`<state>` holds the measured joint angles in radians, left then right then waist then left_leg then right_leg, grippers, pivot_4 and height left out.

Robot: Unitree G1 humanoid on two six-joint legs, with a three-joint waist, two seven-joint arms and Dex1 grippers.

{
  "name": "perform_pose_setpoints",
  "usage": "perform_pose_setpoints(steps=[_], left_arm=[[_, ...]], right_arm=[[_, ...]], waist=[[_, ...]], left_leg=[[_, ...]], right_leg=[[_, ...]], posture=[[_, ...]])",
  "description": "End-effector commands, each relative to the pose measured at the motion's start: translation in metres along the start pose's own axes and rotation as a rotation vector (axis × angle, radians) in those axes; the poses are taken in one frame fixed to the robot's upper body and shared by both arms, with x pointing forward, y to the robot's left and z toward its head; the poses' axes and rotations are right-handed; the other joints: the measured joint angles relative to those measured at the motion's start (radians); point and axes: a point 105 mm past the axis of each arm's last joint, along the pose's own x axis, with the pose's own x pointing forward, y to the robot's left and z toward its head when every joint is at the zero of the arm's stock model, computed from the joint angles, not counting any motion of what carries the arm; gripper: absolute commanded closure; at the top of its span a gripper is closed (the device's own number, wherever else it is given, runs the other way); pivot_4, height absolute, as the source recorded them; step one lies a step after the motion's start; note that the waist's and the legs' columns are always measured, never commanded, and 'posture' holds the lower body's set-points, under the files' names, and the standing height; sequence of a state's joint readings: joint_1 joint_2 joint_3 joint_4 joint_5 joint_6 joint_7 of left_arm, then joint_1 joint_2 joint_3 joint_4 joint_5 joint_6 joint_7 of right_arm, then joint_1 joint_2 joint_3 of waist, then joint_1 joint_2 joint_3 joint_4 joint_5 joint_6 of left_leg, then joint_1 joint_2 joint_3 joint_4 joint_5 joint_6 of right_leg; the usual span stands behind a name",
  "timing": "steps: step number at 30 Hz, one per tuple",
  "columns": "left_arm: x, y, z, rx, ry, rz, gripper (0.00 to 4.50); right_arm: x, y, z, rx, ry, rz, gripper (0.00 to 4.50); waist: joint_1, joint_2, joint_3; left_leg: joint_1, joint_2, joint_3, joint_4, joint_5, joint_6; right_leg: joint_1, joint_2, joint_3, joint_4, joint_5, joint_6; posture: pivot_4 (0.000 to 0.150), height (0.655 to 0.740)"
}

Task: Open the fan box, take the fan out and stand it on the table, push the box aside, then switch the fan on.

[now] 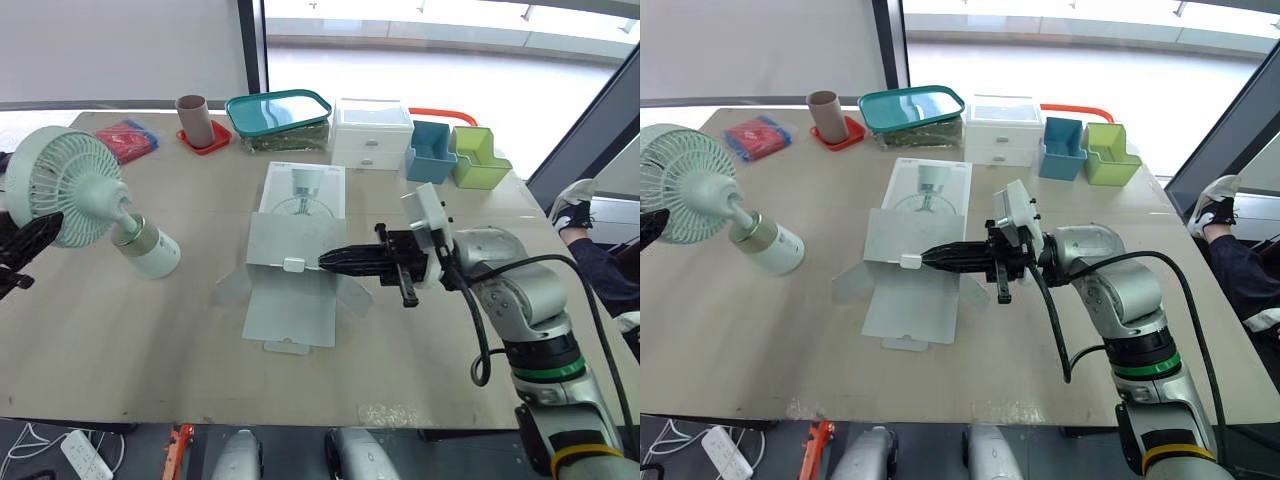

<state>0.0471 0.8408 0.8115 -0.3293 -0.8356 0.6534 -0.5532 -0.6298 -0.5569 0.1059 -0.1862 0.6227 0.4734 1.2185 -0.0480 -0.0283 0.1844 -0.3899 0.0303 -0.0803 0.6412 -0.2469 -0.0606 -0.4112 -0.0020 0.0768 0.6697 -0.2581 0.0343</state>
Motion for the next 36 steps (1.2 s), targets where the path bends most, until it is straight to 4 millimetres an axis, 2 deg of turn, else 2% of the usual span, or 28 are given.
perform_pose_setpoints(steps=[1, 8, 19, 21, 23, 25, 26, 27, 36], left_arm=[[0.003, -0.003, 0.019, 0.105, -0.074, 0.012, 2.85], [0.011, 0.007, 0.006, 0.122, -0.034, 0.060, 2.85], [0.010, 0.007, 0.005, 0.056, -0.036, 0.028, 2.85], [0.010, 0.008, 0.002, 0.038, -0.012, 0.034, 1.85], [0.010, 0.011, 0.001, 0.026, -0.008, 0.050, 1.40], [0.011, 0.012, 0.003, 0.026, -0.020, 0.052, 0.64], [0.011, 0.012, 0.004, 0.027, -0.022, 0.055, 0.64], [0.011, 0.012, 0.005, 0.029, -0.026, 0.054, 0.08], [0.010, 0.011, 0.005, 0.046, -0.017, 0.035, 0.03]], right_arm=[[0.001, 0.005, 0.011, -0.048, -0.020, 0.013, 4.50], [0.001, 0.008, 0.007, -0.043, -0.010, 0.005, 4.50], [0.001, 0.011, 0.009, -0.043, -0.011, 0.002, 4.50], [0.001, 0.011, 0.009, -0.043, -0.012, 0.003, 4.50], [0.001, 0.011, 0.009, -0.042, -0.013, 0.004, 4.50], [0.001, 0.009, 0.010, -0.042, -0.016, -0.002, 4.50], [0.001, 0.008, 0.010, -0.042, -0.018, -0.004, 4.50], [0.002, 0.007, 0.010, -0.042, -0.020, -0.007, 4.50], [0.003, 0.006, 0.014, -0.042, -0.048, -0.015, 4.50]], waist=[[0.000, 0.000, 0.000], [0.001, 0.000, 0.000], [0.001, 0.000, 0.000], [0.001, 0.000, 0.000], [0.001, 0.000, 0.000], [0.000, 0.000, 0.000], [0.000, 0.000, 0.000], [0.000, 0.000, 0.000], [0.000, 0.000, 0.000]], left_leg=[[0.000, 0.000, 0.000, 0.000, 0.000, 0.000], [0.001, 0.000, 0.000, 0.000, 0.000, 0.000], [0.002, 0.000, 0.000, 0.001, 0.000, -0.001], [0.002, 0.000, 0.000, 0.001, 0.000, -0.001], [0.002, 0.000, 0.000, 0.001, 0.000, -0.001], [0.002, 0.000, 0.000, 0.001, 0.000, -0.001], [0.002, 0.000, 0.000, 0.001, 0.000, -0.001], [0.002, 0.000, 0.000, 0.001, 0.000, -0.001], [0.002, 0.000, -0.001, 0.001, 0.000, -0.001]], right_leg=[[0.000, 0.000, 0.000, 0.000, 0.000, 0.000], [0.001, 0.000, 0.000, 0.000, 0.000, 0.000], [0.002, 0.000, -0.001, 0.002, 0.000, 0.000], [0.002, 0.000, -0.001, 0.002, 0.000, 0.000], [0.002, 0.000, -0.001, 0.002, 0.000, 0.000], [0.001, 0.000, -0.001, 0.002, 0.000, 0.000], [0.001, 0.000, -0.001, 0.002, 0.000, 0.000], [0.001, 0.000, -0.001, 0.002, 0.000, 0.000], [0.001, 0.000, -0.001, 0.002, 0.000, 0.000]], posture=[[0.150, 0.7400], [0.150, 0.7400], [0.150, 0.7400], [0.150, 0.7400], [0.150, 0.7400], [0.150, 0.7400], [0.150, 0.7400], [0.150, 0.7400], [0.150, 0.7400]])
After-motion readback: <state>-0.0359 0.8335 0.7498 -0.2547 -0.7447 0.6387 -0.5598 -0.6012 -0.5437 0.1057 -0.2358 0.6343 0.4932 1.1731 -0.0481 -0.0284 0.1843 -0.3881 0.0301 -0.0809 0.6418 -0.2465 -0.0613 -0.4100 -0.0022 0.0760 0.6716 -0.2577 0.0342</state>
